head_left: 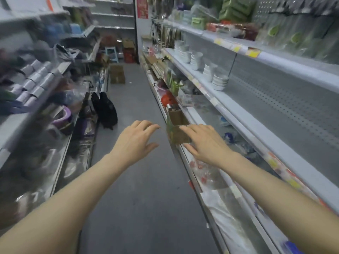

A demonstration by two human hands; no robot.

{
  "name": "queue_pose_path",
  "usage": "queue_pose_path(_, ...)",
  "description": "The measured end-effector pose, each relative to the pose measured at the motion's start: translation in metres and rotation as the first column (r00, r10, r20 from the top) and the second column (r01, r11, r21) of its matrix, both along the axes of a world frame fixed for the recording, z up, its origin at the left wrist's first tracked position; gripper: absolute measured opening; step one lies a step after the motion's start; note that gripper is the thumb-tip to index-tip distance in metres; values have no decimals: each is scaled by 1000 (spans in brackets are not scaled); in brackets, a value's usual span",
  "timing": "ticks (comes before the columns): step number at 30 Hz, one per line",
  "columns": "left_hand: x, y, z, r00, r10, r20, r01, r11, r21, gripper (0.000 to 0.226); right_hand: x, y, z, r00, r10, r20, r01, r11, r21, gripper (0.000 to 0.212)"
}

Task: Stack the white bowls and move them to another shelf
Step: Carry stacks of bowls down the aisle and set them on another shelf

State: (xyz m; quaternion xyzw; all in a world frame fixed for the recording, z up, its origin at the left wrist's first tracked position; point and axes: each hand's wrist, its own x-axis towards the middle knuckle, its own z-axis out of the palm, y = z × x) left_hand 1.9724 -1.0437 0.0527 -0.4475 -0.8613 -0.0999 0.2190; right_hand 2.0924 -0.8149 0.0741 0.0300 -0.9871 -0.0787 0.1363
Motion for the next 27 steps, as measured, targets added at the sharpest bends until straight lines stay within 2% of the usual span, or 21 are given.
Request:
queue_pose_path(10,-216,52,5,996,84,-16,-83,995,51,60,-234,67,12,998,70,-3,-70,998,-3,56)
queue_pose_path(22,-517,94,4,998,49,-35,-48,998,39,56,-537,108,-1,998,51,-22,-52,997,-48,58)
queue_pose_path(27,-628,113,0,998,57,0,-57,998,17,56,-649,128,-1,998,54,-19,-55,996,-76,58)
